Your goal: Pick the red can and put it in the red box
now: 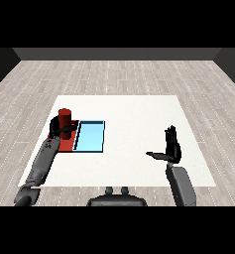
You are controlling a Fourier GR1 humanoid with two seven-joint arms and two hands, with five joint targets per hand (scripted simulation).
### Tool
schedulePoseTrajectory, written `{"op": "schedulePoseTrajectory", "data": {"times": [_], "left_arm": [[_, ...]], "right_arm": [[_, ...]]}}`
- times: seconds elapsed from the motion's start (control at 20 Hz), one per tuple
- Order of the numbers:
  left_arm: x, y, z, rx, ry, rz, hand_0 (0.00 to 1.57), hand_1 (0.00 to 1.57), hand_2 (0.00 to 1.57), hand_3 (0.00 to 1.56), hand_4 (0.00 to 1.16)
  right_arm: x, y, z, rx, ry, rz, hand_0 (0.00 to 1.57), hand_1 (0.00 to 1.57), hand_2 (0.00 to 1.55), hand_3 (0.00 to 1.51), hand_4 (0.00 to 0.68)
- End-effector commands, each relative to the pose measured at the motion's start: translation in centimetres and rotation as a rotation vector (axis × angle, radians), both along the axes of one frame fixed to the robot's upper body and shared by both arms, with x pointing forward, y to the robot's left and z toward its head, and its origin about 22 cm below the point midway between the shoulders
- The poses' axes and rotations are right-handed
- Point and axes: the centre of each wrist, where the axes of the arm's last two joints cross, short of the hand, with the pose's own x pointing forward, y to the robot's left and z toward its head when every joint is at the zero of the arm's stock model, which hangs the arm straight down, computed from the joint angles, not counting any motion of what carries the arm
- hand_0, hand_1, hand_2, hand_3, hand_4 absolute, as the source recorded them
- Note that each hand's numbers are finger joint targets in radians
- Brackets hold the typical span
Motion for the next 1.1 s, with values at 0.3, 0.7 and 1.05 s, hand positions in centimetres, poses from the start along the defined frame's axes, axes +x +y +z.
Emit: {"op": "schedulePoseTrajectory", "data": {"times": [0.3,0.7,1.05], "left_arm": [[-1.6,5.9,-7.8,0.084,0.243,0.214,1.47,1.47,1.49,1.46,1.02],[-2.9,6.5,-10.4,0.097,0.469,0.355,0.85,0.85,0.8,0.0,0.71],[-1.4,6.9,-8.6,0.136,0.59,0.219,0.0,0.0,0.0,0.0,0.65]], "right_arm": [[0.6,1.0,0.7,-0.034,-0.073,0.012,0.0,0.0,0.0,0.0,0.0],[1.5,0.0,0.4,-0.051,-0.116,0.01,0.0,0.0,0.0,0.0,0.0],[0.0,0.2,0.2,-0.029,-0.147,0.023,0.0,0.0,0.0,0.0,0.0]]}}
